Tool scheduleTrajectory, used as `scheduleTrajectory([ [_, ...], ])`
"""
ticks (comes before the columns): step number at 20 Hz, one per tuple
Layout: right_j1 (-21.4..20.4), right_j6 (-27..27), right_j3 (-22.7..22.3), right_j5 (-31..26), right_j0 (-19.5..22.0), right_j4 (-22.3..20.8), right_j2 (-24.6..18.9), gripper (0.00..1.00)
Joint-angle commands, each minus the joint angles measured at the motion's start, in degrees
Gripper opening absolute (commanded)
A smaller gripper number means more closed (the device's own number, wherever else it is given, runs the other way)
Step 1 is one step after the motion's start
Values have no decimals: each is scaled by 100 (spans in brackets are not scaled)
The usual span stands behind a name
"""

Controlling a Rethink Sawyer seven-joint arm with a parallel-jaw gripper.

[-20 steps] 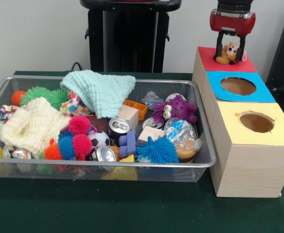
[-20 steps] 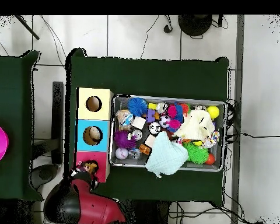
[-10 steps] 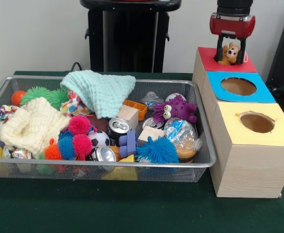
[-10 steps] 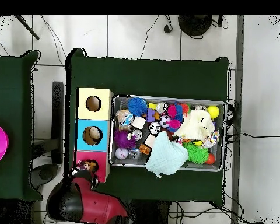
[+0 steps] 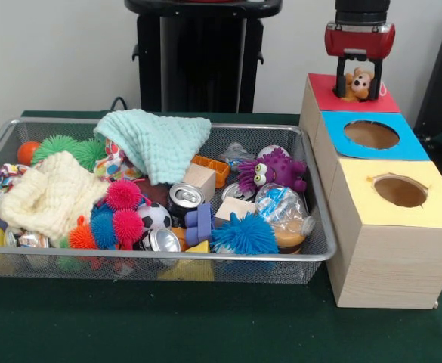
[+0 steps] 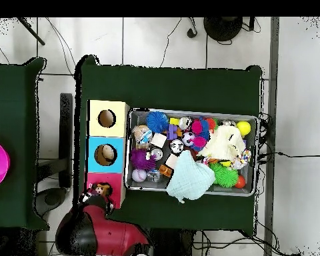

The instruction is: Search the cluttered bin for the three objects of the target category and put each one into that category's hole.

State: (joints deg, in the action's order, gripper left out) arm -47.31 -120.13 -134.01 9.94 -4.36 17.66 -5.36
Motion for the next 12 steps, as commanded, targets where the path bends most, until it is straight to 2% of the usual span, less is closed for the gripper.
scheduleTrajectory([
  [1, 1297, -1161, 631, 608, 185, -24, -228, 100],
  [8, 1040, -1152, 552, 278, 169, 49, -173, 100],
  [12, 1070, -1036, 648, 264, 260, -31, -176, 100],
])
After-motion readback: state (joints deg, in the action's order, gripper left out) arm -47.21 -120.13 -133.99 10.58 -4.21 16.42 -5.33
